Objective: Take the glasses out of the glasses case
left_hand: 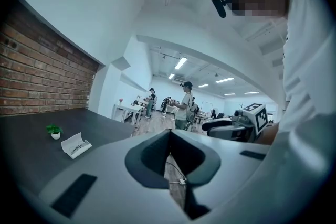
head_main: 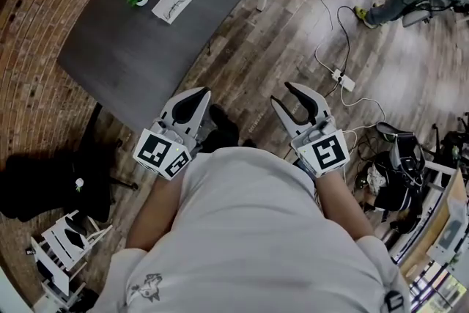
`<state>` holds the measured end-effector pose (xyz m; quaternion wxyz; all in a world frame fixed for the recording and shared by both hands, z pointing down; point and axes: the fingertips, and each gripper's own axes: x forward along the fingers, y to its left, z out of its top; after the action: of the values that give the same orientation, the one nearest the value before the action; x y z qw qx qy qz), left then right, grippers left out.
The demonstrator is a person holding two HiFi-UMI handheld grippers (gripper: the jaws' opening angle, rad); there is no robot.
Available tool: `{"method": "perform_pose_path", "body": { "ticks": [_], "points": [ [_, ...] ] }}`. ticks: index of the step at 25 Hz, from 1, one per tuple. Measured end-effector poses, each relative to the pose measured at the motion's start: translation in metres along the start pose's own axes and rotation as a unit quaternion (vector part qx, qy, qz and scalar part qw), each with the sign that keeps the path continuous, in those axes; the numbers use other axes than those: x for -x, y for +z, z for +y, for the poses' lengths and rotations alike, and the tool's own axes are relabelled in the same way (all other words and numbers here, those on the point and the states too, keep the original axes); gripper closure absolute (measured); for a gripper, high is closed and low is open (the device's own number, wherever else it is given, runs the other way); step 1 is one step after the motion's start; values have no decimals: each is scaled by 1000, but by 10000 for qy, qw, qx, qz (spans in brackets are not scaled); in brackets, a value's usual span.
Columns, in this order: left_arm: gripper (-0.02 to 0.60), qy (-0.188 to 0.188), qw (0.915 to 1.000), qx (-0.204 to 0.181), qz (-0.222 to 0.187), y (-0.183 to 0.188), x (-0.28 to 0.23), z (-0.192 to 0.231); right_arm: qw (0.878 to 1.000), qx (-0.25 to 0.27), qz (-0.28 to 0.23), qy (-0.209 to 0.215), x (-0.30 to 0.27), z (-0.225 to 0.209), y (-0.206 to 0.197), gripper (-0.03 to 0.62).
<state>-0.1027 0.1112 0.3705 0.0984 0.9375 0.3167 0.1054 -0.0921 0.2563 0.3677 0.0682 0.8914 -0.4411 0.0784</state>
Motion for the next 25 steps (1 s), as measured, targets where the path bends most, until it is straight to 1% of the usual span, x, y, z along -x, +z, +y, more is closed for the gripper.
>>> {"method": "perform_pose_path", "body": {
  "ticks": [4,6,8,12,16,19,25],
  "points": [
    [571,42,9999,90,-49,12,-12,43,10000,86,-9,27,-45,-16,8,427],
    [571,33,9999,86,-61,22,-17,65,9999,123,-91,69,-70,-21,19,441],
    [571,28,10000,67,-55,31,-21,87,9998,131,-111,118,-95,-24,28,441],
    [571,80,9999,76,-69,46,-26,133,9996,124,-12,235,-146,-33,35,441],
    [571,124,9998,92,-98,54,-21,168,9993,148,72,334,-189,-33,41,441],
    [571,254,9995,146,-107,56,-14,193,9983,228,49,525,-220,-29,51,441],
    [571,587,9977,259,-195,56,0,227,9919,508,58,1163,-267,-15,62,441]
  ]
}}
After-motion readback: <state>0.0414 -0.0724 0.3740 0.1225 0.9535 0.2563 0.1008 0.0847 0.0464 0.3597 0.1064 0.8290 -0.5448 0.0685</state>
